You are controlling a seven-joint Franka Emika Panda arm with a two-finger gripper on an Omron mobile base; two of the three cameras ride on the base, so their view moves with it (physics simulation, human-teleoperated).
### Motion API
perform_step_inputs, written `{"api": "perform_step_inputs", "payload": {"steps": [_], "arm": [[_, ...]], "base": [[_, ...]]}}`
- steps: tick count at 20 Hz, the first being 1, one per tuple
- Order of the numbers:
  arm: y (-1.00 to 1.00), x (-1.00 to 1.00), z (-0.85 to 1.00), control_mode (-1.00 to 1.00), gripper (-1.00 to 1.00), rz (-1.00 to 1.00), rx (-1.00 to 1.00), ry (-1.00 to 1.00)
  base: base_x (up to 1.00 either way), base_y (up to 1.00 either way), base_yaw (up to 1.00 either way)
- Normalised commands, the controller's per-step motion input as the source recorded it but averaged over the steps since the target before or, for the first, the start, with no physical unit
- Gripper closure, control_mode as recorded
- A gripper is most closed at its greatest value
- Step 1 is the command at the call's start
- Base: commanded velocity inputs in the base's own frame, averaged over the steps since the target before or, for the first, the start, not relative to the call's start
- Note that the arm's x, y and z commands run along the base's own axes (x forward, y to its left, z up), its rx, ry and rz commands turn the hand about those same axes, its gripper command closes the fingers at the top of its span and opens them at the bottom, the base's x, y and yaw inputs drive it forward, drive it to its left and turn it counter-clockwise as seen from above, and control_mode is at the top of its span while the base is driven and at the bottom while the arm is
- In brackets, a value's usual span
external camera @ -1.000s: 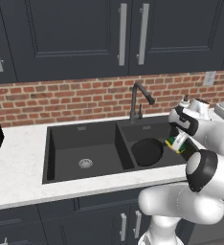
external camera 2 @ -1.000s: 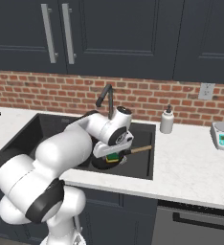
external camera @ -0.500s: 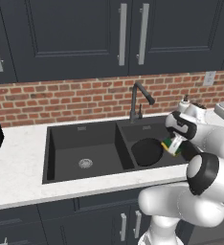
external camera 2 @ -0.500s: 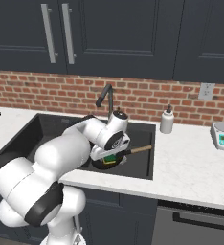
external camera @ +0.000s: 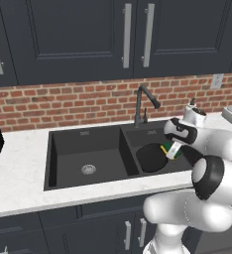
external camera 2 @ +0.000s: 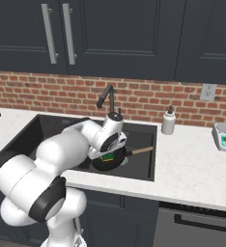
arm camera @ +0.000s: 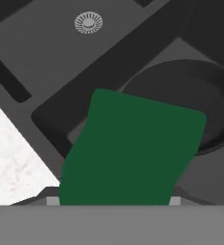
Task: Pick the pan and sponge and place them into the sink. Then turn on the water.
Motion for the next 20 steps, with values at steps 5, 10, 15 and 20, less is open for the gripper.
{"api": "perform_step_inputs", "payload": {"steps": [5,10,15,20], "arm": [[0.0,0.31,-0.21,-1.0,1.0,0.0,0.0,0.0],[0.0,0.27,-0.15,-1.0,1.0,0.0,0.0,0.0],[0.0,0.07,-0.08,-1.0,1.0,0.0,0.0,0.0],[0.0,0.04,-0.1,-1.0,1.0,0.0,0.0,0.0]], "base": [[0.0,0.0,0.0],[0.0,0.0,0.0],[0.0,0.0,0.0],[0.0,0.0,0.0]]}}
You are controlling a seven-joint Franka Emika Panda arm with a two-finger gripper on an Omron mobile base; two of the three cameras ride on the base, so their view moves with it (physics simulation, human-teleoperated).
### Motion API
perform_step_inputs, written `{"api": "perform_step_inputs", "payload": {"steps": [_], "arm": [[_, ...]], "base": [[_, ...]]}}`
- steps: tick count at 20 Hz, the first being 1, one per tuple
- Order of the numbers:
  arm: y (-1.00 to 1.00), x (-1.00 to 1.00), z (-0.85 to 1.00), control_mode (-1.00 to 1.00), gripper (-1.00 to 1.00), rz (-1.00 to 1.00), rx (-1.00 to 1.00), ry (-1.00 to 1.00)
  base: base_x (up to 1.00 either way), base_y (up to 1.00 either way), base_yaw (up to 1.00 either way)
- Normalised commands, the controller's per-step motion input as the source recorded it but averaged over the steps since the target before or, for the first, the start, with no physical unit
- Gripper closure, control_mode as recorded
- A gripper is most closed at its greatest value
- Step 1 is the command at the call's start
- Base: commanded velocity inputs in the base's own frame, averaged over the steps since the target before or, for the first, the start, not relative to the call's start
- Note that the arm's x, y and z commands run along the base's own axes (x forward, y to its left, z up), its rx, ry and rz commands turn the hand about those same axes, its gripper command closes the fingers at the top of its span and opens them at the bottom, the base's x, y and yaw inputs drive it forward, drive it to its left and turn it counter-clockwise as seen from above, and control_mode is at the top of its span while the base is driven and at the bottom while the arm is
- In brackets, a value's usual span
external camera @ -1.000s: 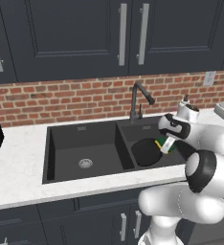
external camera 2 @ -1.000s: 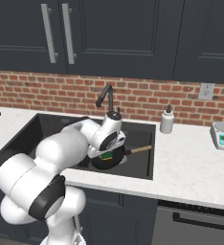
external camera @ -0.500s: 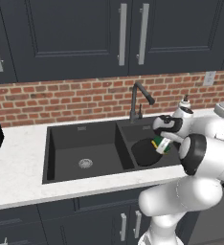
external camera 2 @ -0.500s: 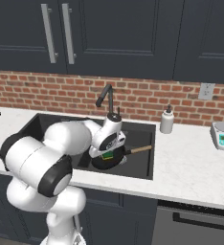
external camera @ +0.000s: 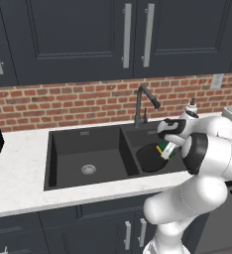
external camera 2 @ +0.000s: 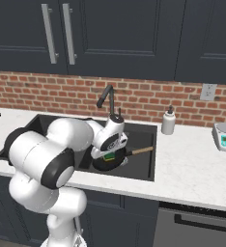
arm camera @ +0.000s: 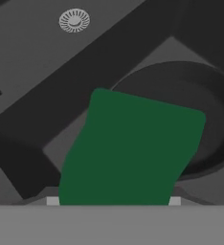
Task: Pick the pan and sponge and place them into the sink. Then turn on the water.
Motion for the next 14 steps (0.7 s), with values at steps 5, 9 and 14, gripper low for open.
{"api": "perform_step_inputs", "payload": {"steps": [5,9,14], "arm": [[0.01,0.05,-0.15,-1.0,1.0,0.0,-0.01,-0.01],[0.0,0.03,-0.15,-1.0,1.0,0.0,-0.02,-0.02],[0.02,0.05,-0.03,-1.0,1.0,0.0,-0.03,-0.05]], "base": [[0.0,0.0,0.0],[0.0,0.0,0.0],[0.0,0.0,0.0]]}}
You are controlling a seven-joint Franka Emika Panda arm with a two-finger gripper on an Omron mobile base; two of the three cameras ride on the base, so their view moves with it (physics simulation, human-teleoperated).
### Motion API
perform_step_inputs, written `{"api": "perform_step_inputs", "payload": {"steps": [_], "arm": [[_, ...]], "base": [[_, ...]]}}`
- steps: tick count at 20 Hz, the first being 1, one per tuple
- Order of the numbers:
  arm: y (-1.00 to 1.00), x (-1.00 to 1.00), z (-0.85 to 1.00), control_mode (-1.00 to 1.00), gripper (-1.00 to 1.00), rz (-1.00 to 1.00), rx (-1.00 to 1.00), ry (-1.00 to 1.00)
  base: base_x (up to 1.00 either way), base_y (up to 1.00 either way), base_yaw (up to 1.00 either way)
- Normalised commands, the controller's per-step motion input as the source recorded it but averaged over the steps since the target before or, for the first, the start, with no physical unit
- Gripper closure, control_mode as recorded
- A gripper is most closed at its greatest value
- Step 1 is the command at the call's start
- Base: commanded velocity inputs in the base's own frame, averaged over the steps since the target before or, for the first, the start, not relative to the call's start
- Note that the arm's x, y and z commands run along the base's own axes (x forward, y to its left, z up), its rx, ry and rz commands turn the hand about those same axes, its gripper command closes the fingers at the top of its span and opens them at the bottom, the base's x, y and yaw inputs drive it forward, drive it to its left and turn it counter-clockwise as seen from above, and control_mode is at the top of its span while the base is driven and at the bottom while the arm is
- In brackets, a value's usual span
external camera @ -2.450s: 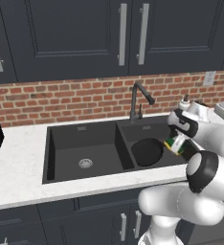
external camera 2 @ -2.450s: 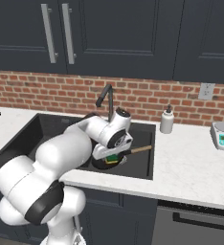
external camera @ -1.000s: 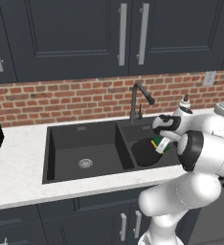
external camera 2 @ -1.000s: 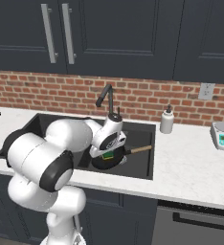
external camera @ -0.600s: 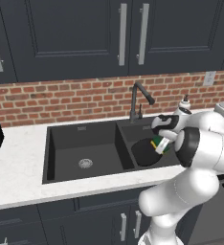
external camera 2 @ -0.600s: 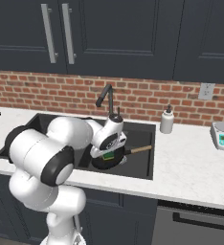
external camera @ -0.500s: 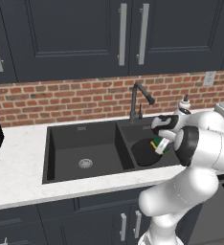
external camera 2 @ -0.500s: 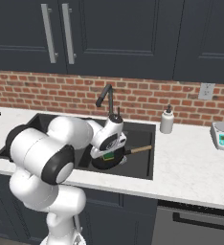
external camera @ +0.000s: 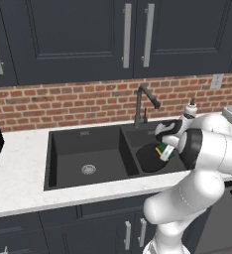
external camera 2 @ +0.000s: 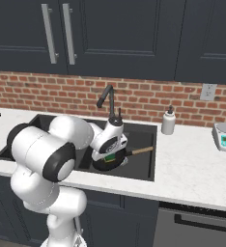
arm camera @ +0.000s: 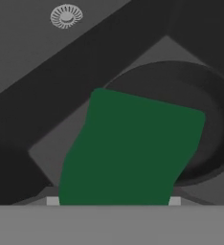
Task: Pick the pan and sponge and place them into the sink. Then turn on the water.
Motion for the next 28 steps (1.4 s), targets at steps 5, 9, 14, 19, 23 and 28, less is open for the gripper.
{"api": "perform_step_inputs", "payload": {"steps": [5,9,14,19,23,28], "arm": [[0.07,0.19,-0.13,-1.0,1.0,0.0,-0.03,-0.02],[0.0,0.01,-0.1,-1.0,1.0,0.0,-0.01,0.0],[0.0,0.0,-0.06,-1.0,1.0,0.0,0.0,0.0],[-0.03,0.0,0.0,-1.0,1.0,-0.03,0.0,0.0],[0.0,0.0,0.0,-1.0,-1.0,0.0,0.0,0.0],[0.0,0.0,0.0,-1.0,-1.0,0.0,0.0,0.0]], "base": [[0.0,0.0,0.0],[0.0,0.0,0.0],[0.0,0.0,0.0],[0.0,0.0,0.0],[0.0,0.0,0.0],[0.0,0.0,0.0]]}}
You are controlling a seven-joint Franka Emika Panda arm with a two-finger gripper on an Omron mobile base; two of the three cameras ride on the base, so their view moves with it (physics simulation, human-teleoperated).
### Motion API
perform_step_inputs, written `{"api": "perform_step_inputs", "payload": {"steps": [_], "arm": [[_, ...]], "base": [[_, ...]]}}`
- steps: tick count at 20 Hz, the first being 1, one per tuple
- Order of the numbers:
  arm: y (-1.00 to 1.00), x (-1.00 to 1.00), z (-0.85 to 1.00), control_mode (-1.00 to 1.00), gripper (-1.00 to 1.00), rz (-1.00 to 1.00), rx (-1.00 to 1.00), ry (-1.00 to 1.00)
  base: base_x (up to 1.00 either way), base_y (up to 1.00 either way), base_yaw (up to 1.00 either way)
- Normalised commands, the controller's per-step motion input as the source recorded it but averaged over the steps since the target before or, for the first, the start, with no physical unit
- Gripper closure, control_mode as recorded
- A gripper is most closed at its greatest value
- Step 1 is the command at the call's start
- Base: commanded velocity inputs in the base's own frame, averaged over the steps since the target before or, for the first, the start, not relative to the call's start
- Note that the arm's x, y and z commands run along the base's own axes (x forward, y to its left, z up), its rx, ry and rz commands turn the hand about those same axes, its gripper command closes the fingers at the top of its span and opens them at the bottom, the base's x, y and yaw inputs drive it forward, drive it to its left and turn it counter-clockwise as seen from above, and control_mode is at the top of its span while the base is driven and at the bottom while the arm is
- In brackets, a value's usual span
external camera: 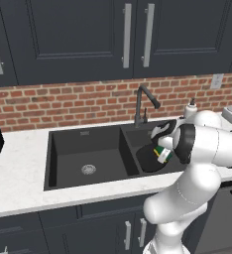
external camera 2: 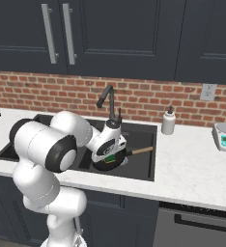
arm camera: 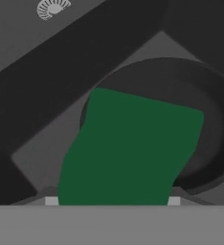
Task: Pick the pan and sponge and place them into the sink. Then turn on the water.
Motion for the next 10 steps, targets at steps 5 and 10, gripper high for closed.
{"api": "perform_step_inputs", "payload": {"steps": [5,10], "arm": [[0.0,0.0,0.0,-1.0,-1.0,0.0,0.0,0.0],[0.0,0.0,0.0,-1.0,-1.0,0.0,0.0,0.0]], "base": [[0.0,0.0,0.0],[0.0,0.0,0.0]]}}
